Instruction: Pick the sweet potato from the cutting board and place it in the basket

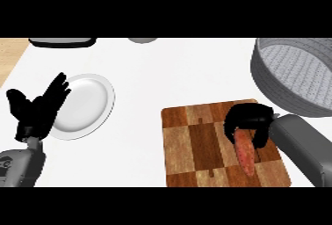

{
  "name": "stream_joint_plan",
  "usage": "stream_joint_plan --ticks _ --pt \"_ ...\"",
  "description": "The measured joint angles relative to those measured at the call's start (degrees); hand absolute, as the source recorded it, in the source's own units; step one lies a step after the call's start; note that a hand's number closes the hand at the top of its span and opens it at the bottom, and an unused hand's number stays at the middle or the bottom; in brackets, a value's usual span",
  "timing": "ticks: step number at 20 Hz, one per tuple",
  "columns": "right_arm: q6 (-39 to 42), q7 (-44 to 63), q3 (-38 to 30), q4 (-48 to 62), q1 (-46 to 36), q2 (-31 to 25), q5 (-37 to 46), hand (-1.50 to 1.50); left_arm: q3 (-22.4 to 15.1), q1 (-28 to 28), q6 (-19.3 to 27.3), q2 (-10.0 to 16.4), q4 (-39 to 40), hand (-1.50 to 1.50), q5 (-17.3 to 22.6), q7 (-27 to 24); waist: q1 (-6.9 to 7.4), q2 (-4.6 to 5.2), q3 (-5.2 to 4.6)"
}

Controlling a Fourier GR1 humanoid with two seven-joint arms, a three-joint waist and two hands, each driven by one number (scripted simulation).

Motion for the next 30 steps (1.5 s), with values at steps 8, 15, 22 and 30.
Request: stream_joint_plan --ticks 8,15,22,30 --pt "-7.7 2.8 -5.1 -9.6 17.4 -9.1 -3.0 1.5 2.7 2.9 1.1 1.0 -0.2 0.0 0.1 -0.1 -4.3 -1.56 -0.22" --pt "-17.4 3.8 -9.8 -23.0 38.2 -20.0 -7.3 1.5 3.3 4.2 0.7 1.3 -1.5 0.0 0.5 0.1 -4.84 -1.54 -0.47" --pt "-14.1 -2.3 -12.5 -34.5 54.4 -25.6 -22.2 1.5 2.8 4.6 0.4 1.1 -3.1 0.0 0.4 0.8 -4.22 -0.65 0.01" --pt "-11.6 -4.8 -24.9 -51.5 67.8 -37.0 -42.7 1.5 3.4 5.1 0.4 1.4 -3.6 0.0 0.5 0.8 -4.65 -0.64 0.03"
